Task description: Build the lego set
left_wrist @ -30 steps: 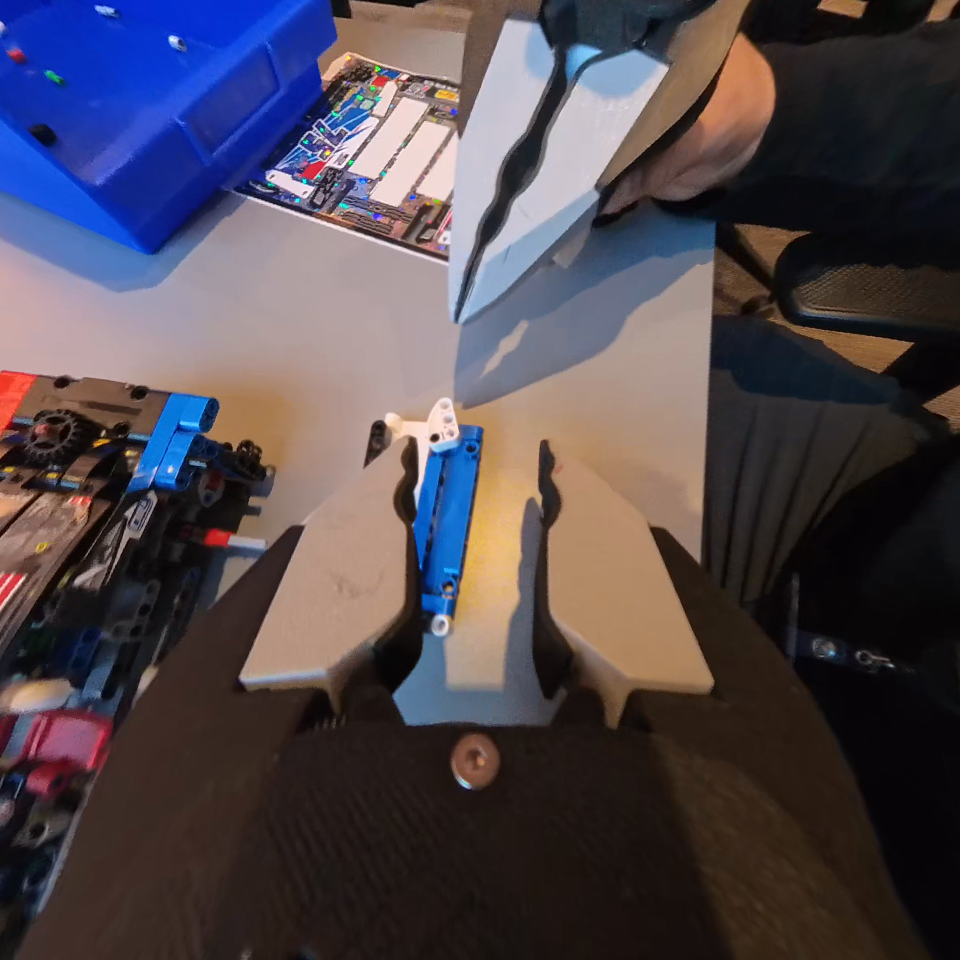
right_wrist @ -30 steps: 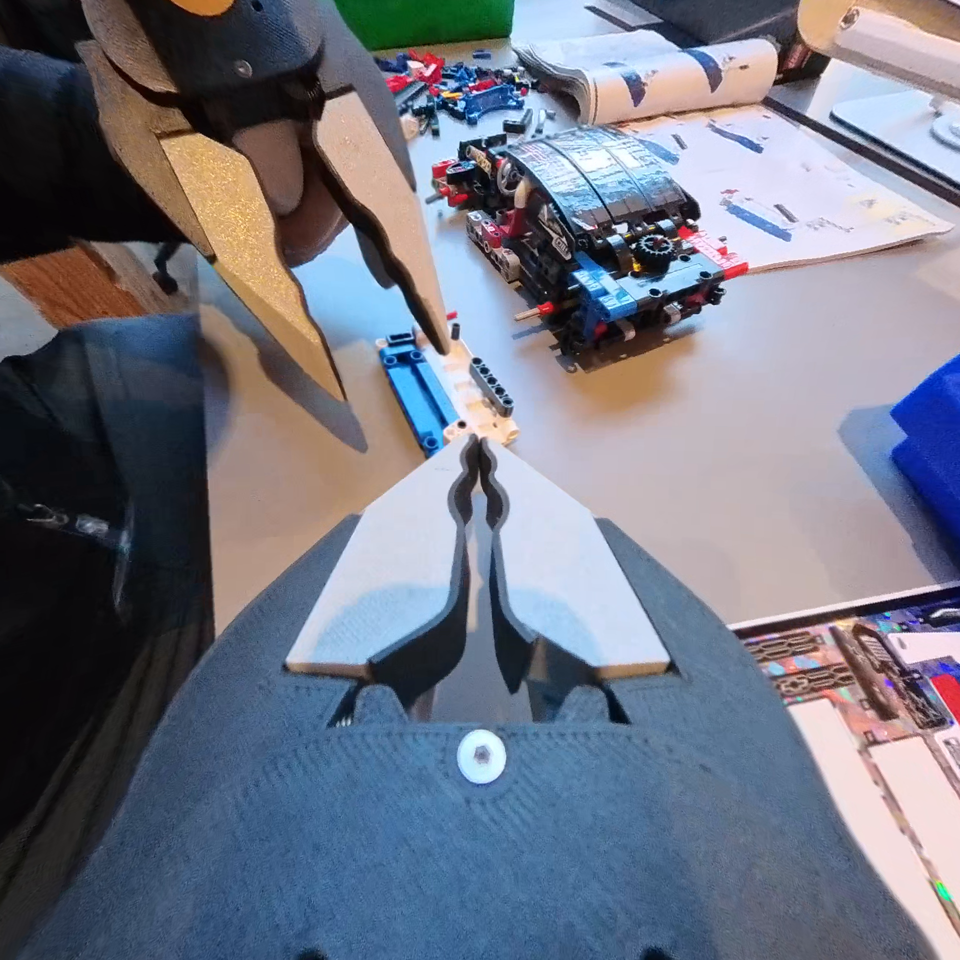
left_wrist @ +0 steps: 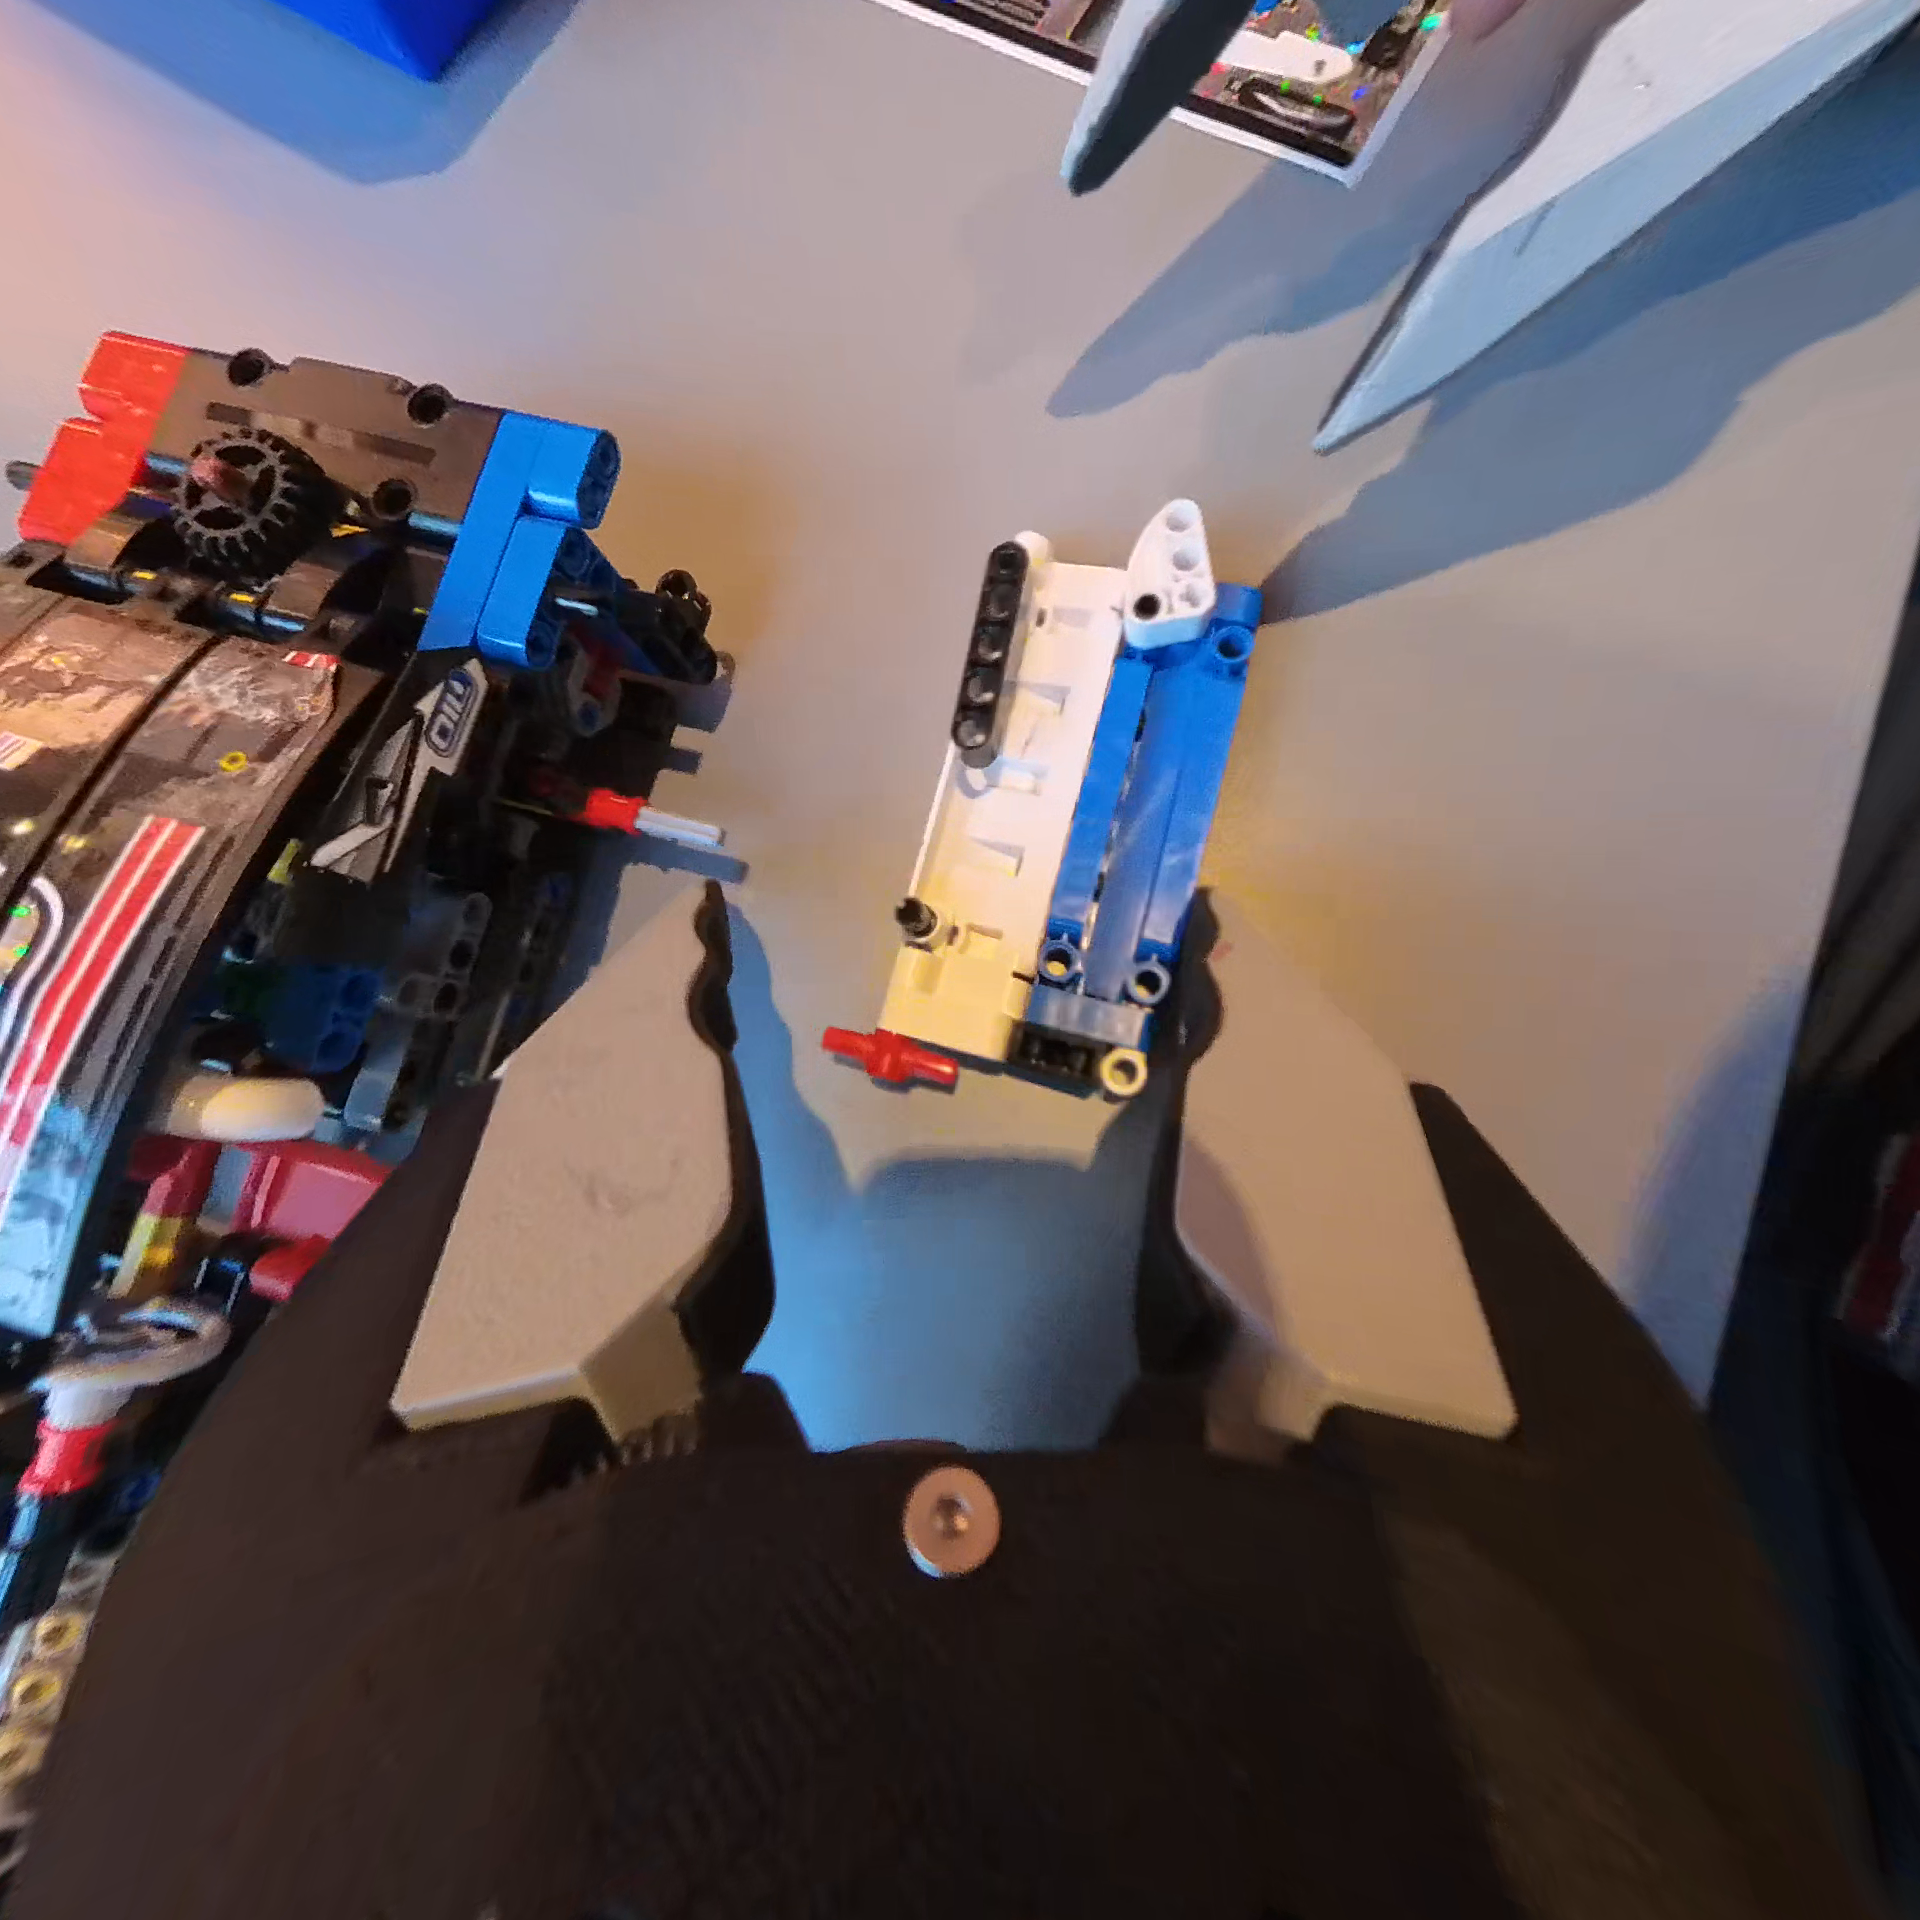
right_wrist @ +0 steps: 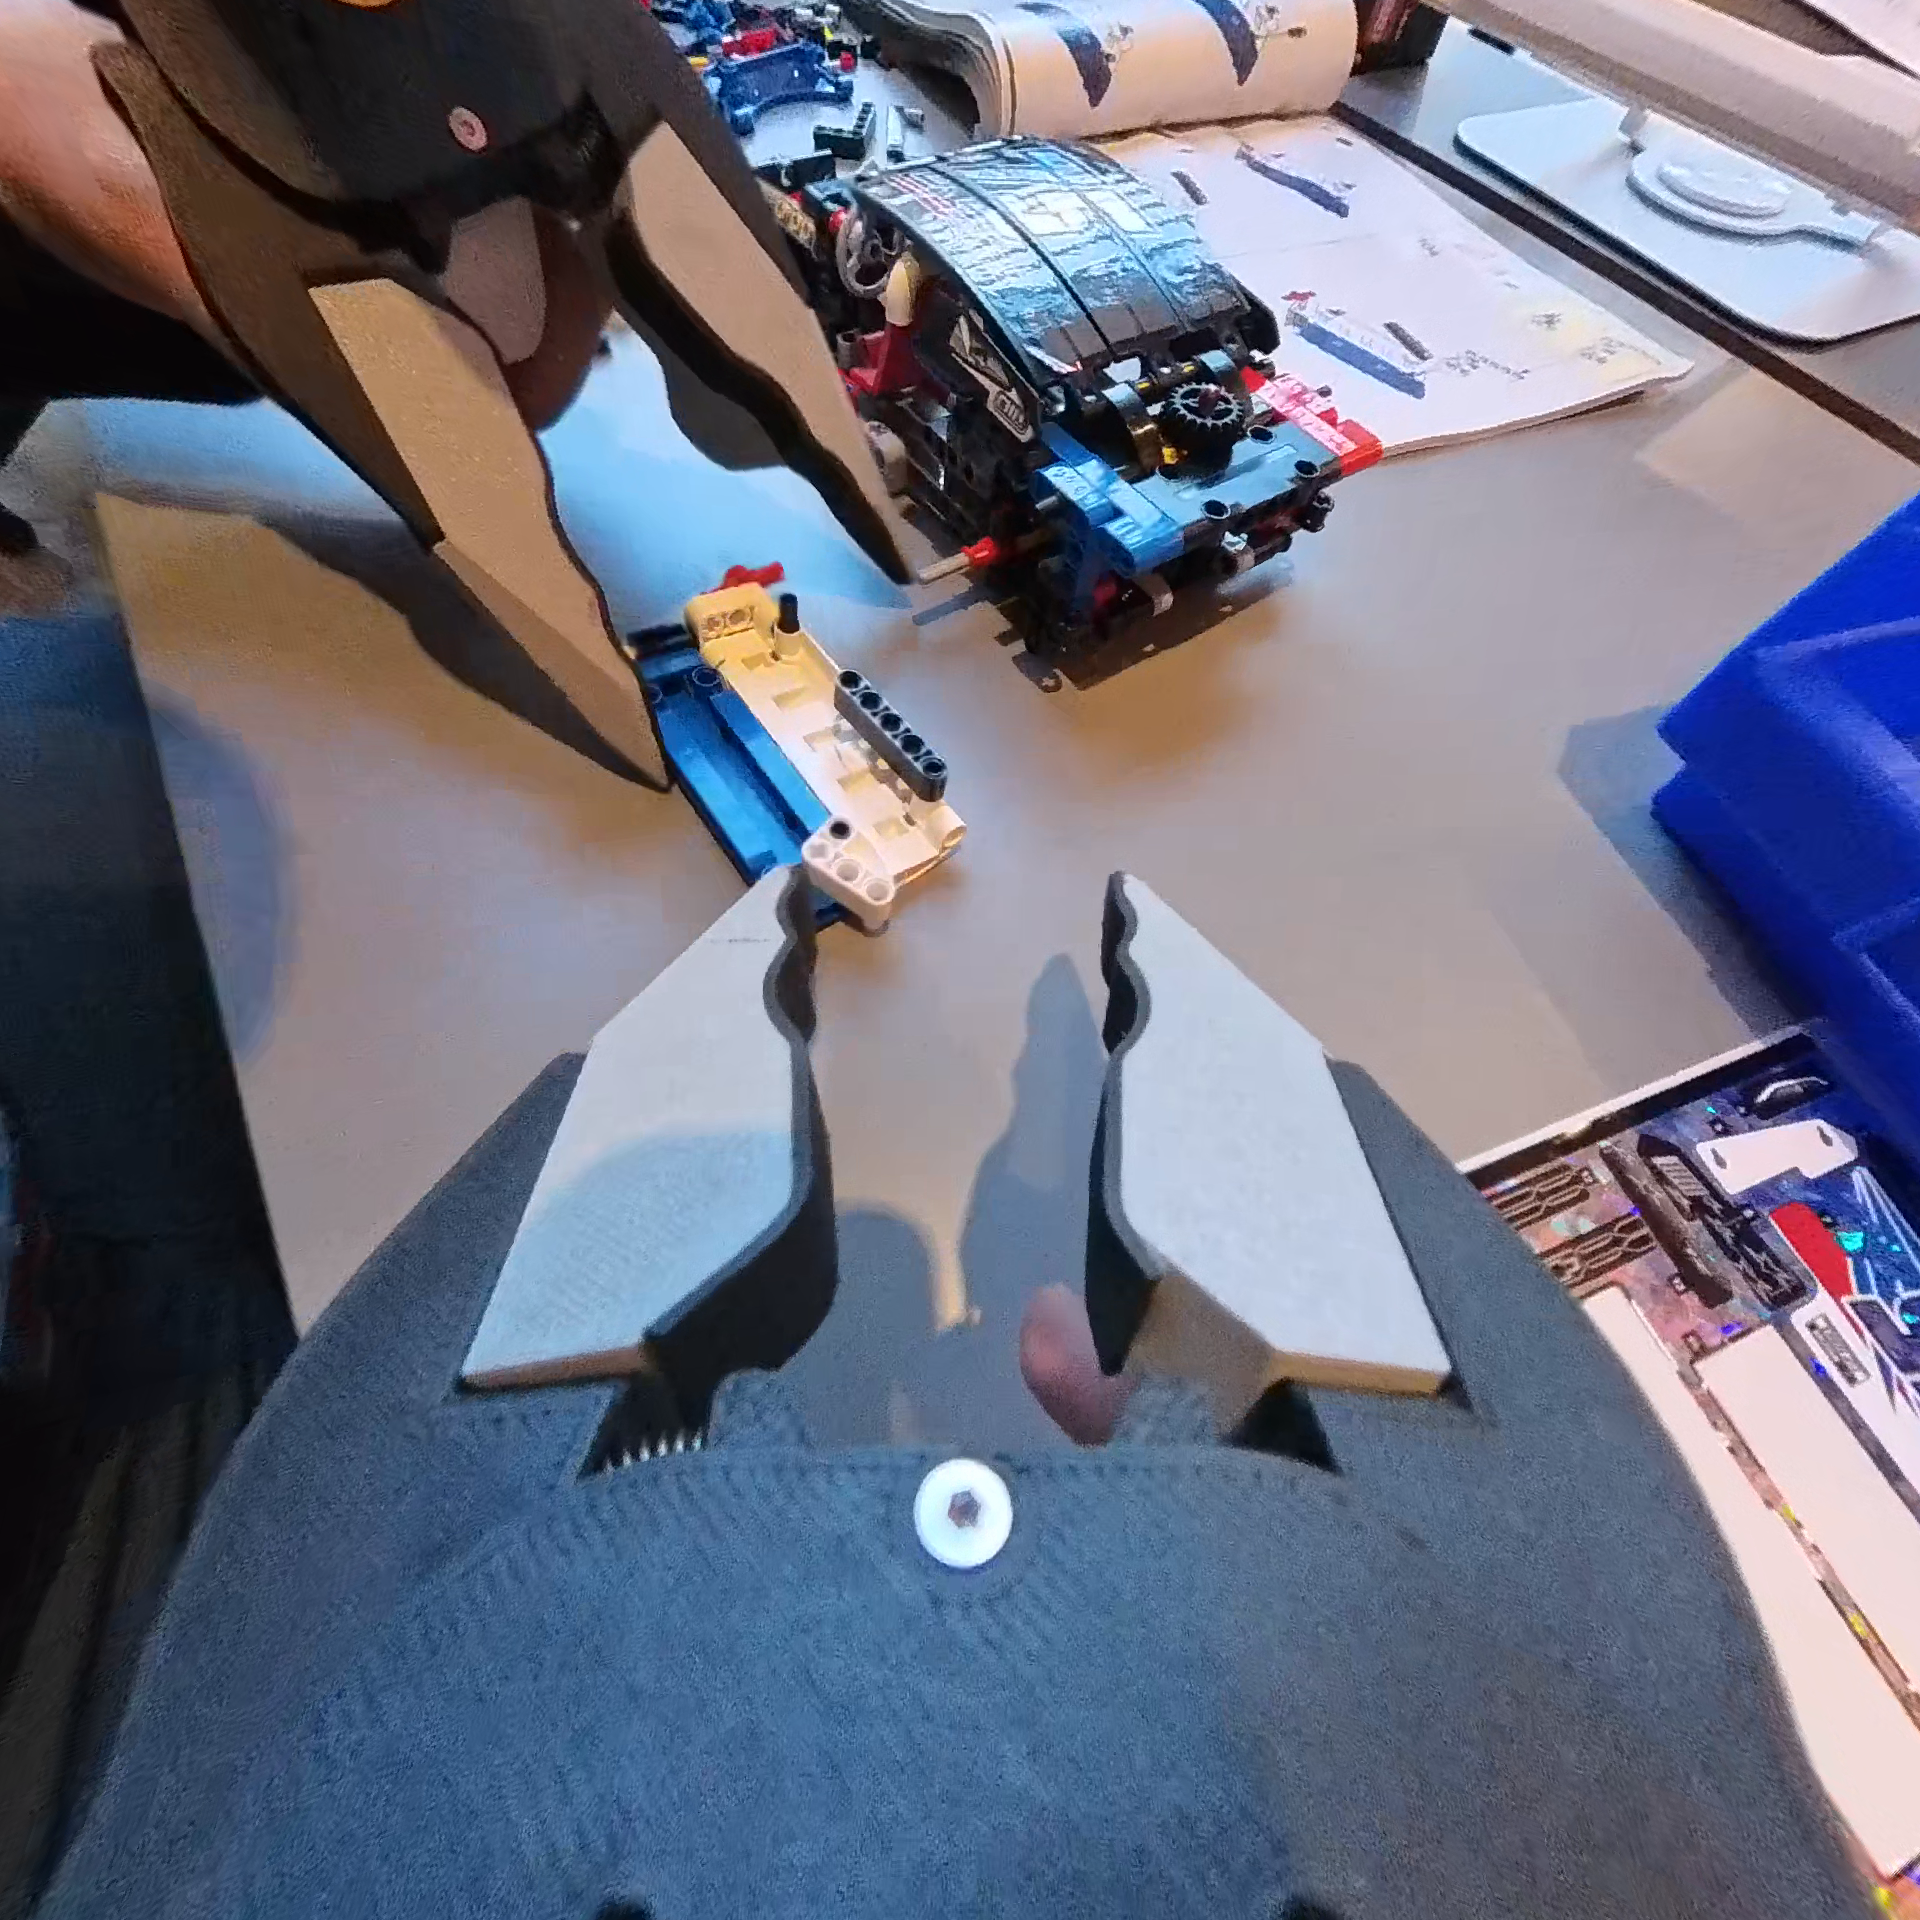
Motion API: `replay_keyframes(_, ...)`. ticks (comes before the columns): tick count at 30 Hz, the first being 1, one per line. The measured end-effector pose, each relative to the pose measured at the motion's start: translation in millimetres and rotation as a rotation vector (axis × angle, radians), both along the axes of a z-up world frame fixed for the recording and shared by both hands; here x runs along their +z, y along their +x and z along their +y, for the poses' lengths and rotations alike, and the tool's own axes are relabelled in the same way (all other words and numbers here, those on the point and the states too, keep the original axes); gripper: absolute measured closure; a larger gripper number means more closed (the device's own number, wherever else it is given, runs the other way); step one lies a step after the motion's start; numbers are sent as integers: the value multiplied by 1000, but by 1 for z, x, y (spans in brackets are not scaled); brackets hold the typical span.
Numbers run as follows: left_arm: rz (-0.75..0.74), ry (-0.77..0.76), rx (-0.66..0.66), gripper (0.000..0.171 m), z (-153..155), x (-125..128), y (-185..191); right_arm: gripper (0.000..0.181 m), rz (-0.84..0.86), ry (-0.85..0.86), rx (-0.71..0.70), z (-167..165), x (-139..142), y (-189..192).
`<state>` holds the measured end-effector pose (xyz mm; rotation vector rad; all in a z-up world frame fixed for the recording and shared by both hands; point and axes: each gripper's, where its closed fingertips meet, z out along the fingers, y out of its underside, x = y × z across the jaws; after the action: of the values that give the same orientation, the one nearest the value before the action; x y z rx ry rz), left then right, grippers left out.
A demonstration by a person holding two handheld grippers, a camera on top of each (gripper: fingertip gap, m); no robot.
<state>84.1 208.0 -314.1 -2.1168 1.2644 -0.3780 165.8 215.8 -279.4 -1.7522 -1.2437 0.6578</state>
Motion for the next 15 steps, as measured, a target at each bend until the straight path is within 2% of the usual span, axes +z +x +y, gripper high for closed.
replay_keyframes(7, -57, -70, -35, 83, 2, -3, 2, 135, -26, -19, 36, 0, -5, -2)
replay_keyframes(15, -45, -70, -92, 94, -9, -3, 12, 146, -57, -120, 14, -9, -14, -21)
